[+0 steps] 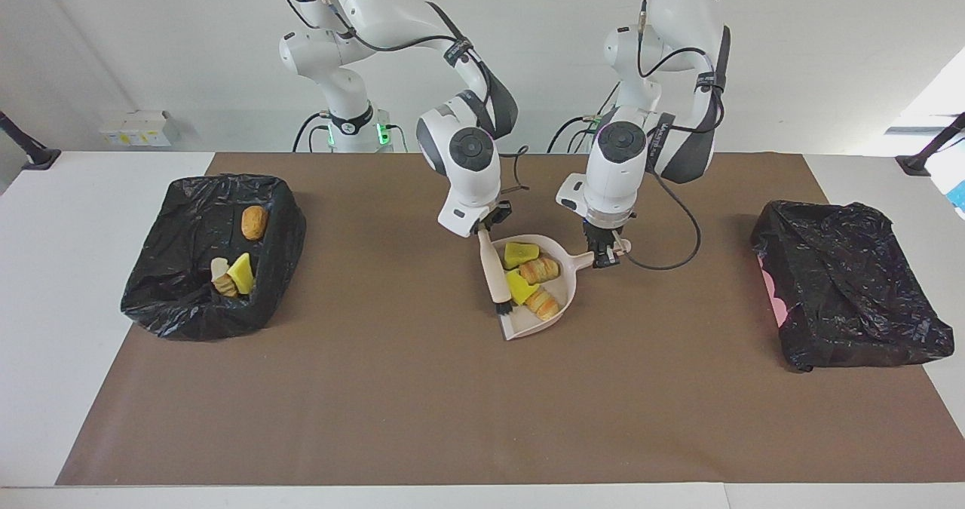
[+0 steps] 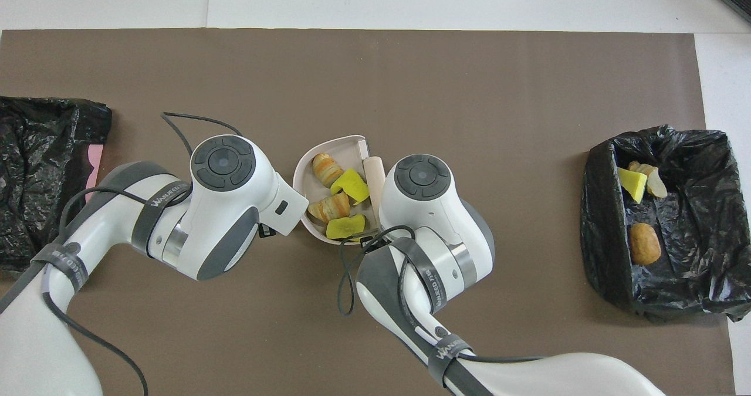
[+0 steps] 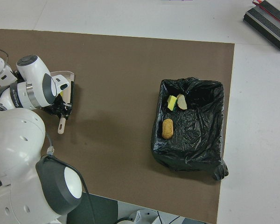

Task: Sweep and dump trash in bin
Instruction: 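Carry the loaded dustpan with the left gripper toward the nearby black bag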

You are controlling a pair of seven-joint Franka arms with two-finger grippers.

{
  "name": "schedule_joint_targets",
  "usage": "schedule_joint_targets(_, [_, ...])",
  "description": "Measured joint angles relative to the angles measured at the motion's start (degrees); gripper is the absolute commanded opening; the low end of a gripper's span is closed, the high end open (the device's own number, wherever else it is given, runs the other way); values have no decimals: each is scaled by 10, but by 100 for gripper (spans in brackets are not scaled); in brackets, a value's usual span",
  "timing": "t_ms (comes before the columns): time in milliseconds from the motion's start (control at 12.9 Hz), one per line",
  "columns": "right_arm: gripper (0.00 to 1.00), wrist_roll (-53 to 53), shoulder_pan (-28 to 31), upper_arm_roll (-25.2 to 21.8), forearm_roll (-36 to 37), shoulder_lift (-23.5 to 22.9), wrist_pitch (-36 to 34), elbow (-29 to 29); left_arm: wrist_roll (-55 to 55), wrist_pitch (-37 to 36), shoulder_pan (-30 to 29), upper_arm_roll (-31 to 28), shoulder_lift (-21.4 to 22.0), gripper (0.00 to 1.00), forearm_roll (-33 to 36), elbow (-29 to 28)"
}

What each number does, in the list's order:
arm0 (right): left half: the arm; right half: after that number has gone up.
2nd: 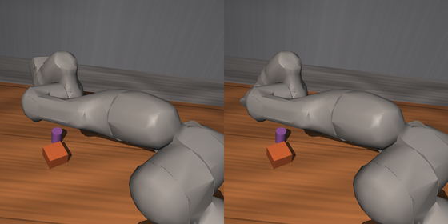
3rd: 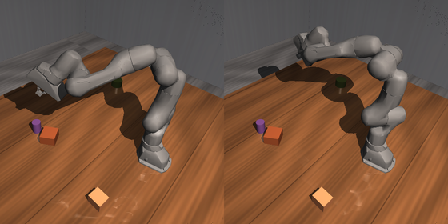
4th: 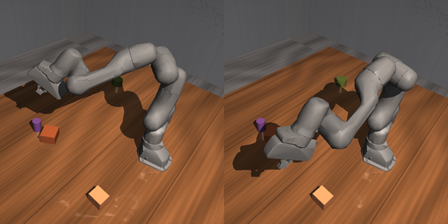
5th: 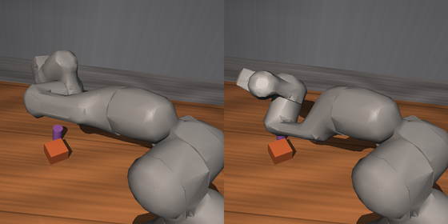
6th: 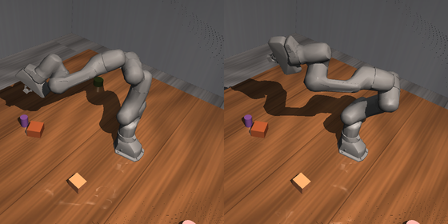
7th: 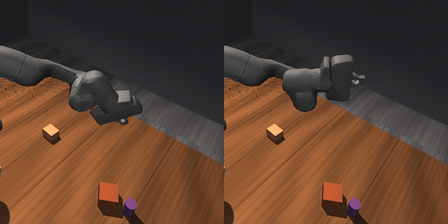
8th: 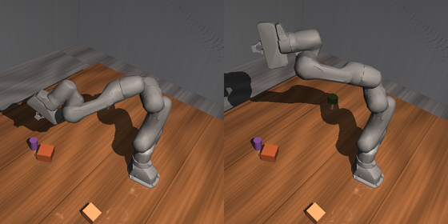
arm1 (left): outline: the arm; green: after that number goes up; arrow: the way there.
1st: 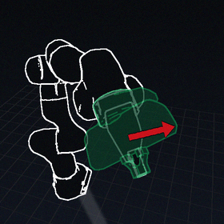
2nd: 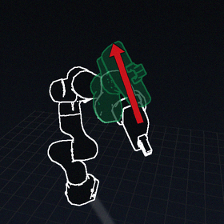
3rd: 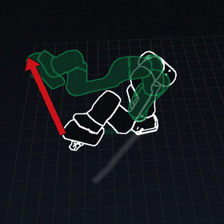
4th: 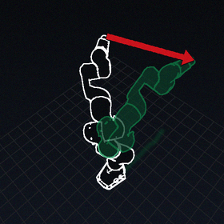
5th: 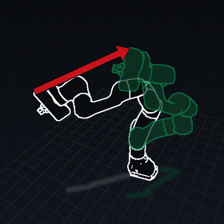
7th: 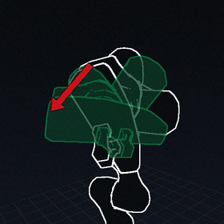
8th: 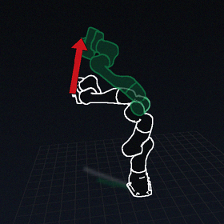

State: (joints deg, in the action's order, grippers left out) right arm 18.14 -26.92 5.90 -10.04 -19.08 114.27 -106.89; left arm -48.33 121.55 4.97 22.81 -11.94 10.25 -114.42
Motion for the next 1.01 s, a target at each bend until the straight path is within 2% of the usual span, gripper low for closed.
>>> schedule_joint_targets(233, [0,-3,47,-2,0,0,-30,0,0,2,-1,-3,0,0,0,0])
schedule_joint_targets(465, [0,1,52,-2,1,4,-62,6,-2,3,-1,-9,0,0,0,0])
schedule_joint_targets(775, [0,69,24,1,15,43,-143,7,-66,3,-2,-53,19,0,0,1])
schedule_joint_targets(1008, [0,144,-24,4,15,60,-140,6,-132,-8,-3,-103,56,0,0,1])
